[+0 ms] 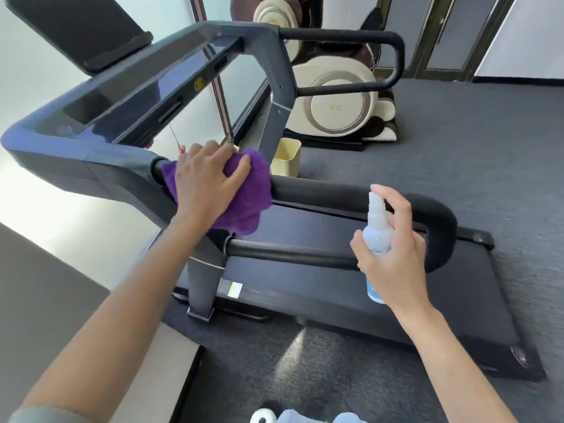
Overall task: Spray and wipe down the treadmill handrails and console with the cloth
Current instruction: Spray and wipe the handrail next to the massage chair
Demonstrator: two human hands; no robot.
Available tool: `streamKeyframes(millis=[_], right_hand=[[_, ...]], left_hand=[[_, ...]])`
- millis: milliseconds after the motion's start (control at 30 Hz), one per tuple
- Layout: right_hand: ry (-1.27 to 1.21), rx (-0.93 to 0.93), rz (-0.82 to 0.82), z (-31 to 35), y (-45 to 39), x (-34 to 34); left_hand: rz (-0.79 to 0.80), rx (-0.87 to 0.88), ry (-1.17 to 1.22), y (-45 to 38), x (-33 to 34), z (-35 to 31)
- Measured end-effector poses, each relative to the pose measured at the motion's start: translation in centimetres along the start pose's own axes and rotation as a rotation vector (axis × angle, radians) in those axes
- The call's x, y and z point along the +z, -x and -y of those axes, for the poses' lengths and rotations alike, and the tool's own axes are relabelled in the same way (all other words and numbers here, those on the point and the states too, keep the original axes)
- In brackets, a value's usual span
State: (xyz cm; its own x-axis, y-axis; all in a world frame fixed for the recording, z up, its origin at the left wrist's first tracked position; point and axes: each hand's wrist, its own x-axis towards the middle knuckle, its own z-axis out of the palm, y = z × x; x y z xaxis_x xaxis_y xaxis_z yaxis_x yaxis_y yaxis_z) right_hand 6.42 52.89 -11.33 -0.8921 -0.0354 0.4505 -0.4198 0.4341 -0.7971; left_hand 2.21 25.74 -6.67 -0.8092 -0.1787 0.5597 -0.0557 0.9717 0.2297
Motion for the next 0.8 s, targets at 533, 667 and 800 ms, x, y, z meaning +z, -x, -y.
streamKeyframes(millis=[533,667,800], right_hand=[[-0.014,0.128,-0.119,-2.4,1.4,-7.2],[-0.049,0.146,-0.112,-2.6,2.2,-7.6],[-0.046,0.147,-0.083,-3.0,2.6,-8.1]], left_hand=[[0.045,0.246,-0.016,1.5,2.4,-11.0],[-0.015,-0.018,-0.036,0.9,1.0,-5.1],[-0.061,-0.103,-0.108,1.2,2.9,-10.7]])
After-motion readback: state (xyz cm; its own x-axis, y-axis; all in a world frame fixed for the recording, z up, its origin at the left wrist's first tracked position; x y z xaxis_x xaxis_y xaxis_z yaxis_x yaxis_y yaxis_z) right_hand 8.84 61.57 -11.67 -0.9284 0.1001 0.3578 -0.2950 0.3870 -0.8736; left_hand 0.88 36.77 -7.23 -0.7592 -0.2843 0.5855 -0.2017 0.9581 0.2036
